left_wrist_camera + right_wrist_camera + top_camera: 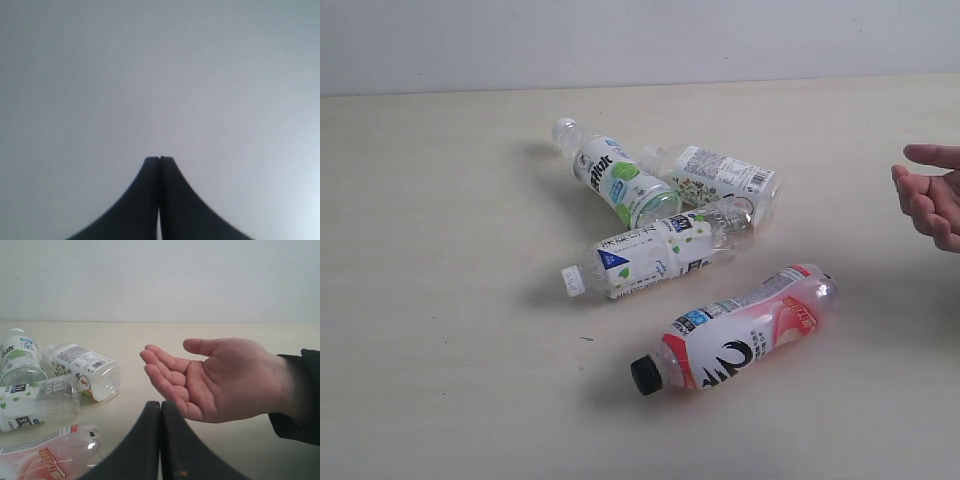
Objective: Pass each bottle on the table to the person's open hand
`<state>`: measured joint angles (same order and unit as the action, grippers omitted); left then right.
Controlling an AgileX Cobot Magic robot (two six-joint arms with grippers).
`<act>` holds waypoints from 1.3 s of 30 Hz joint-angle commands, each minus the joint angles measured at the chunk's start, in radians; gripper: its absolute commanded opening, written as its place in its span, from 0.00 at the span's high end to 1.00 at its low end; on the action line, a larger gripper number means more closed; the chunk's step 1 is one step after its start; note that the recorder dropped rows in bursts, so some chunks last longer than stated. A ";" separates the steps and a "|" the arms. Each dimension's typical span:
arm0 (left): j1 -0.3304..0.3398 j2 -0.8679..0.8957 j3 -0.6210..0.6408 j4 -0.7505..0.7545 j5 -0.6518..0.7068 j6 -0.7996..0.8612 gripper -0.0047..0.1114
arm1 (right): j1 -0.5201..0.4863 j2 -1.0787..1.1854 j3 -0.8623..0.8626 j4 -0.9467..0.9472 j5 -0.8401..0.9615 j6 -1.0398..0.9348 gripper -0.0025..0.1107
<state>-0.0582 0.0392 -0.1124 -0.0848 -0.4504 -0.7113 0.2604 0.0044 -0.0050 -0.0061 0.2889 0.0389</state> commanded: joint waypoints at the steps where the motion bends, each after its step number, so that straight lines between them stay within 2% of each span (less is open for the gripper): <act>1: 0.000 0.200 -0.300 0.306 0.146 -0.069 0.96 | -0.007 -0.004 0.005 0.000 -0.006 0.000 0.98; 4: -0.004 0.438 -0.511 0.656 0.386 -0.271 0.96 | -0.007 -0.004 0.005 0.000 -0.006 0.000 0.98; 7: -0.032 0.660 -0.635 0.789 0.615 -0.307 0.96 | -0.007 -0.004 0.005 0.000 -0.006 0.000 0.98; 9: -0.056 0.786 -0.682 0.792 0.725 -0.205 0.96 | -0.007 -0.004 0.005 0.000 -0.006 0.000 0.98; 11: -0.091 0.916 -0.722 0.773 0.845 -0.035 0.96 | -0.007 -0.004 0.005 0.000 -0.006 0.000 0.98; 14: -0.144 1.082 -0.775 0.713 1.023 0.079 0.96 | -0.007 -0.004 0.005 0.000 -0.006 0.000 0.98; 17: -0.201 1.230 -0.843 0.610 1.200 0.250 0.96 | -0.007 -0.004 0.005 0.000 -0.006 0.000 0.98; 21: -0.276 1.391 -0.934 0.394 1.383 0.555 0.96 | -0.007 -0.004 0.005 0.000 -0.006 0.000 0.98; 24: -0.338 1.455 -0.990 0.227 1.447 0.730 0.96 | -0.007 -0.004 0.005 0.000 -0.006 0.000 0.98; 27: -0.421 1.472 -1.037 0.124 1.451 0.820 0.96 | -0.007 -0.004 0.005 0.000 -0.006 0.000 0.98; 35: -0.729 1.475 -1.129 0.101 1.446 0.850 0.96 | -0.007 -0.004 0.005 0.000 -0.006 0.000 0.98; 39: -0.837 1.506 -1.195 0.101 1.484 0.852 0.96 | -0.007 -0.004 0.005 0.000 -0.006 0.000 0.98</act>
<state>-0.8319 1.5210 -1.2619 0.0180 1.0021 0.1331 0.2604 0.0044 -0.0050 -0.0061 0.2889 0.0389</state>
